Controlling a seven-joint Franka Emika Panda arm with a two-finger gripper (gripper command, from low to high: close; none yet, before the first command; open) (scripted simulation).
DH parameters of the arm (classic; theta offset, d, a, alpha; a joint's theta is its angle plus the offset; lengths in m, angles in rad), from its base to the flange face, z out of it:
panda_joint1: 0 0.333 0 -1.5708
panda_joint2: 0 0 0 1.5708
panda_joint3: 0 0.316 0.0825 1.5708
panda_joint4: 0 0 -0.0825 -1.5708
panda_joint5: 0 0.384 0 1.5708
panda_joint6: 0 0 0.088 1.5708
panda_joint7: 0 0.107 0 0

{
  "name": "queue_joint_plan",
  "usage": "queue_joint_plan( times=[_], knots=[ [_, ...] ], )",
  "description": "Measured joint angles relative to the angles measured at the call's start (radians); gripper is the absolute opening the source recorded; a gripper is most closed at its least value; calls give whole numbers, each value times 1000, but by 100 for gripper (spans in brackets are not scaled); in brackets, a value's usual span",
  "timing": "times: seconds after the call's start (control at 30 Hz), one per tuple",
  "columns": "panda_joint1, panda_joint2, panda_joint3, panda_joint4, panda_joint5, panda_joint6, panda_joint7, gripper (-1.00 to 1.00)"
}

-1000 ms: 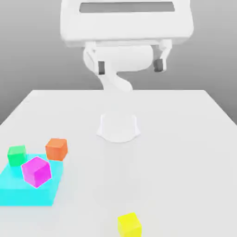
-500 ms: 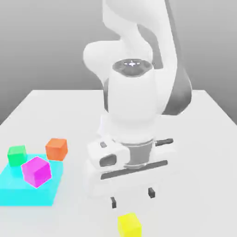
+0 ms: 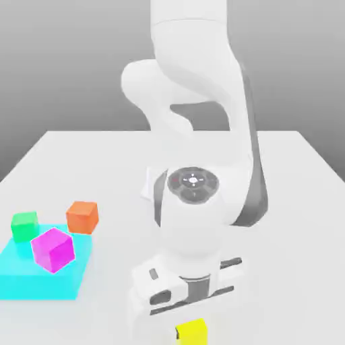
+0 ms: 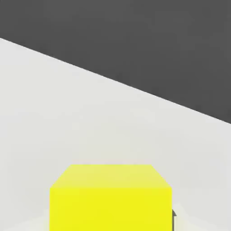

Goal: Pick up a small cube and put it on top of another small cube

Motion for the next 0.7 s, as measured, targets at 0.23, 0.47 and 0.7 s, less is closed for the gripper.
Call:
queue_joint_plan(
  times=[0.23,0.47,0.7],
  knots=[
    [-113,-236,-162,-74,-56,-152,72,-100],
    [-455,-484,-331,-167,-153,-299,193,-100],
    [-512,-406,-398,-222,-77,-180,153,-100]
  ],
)
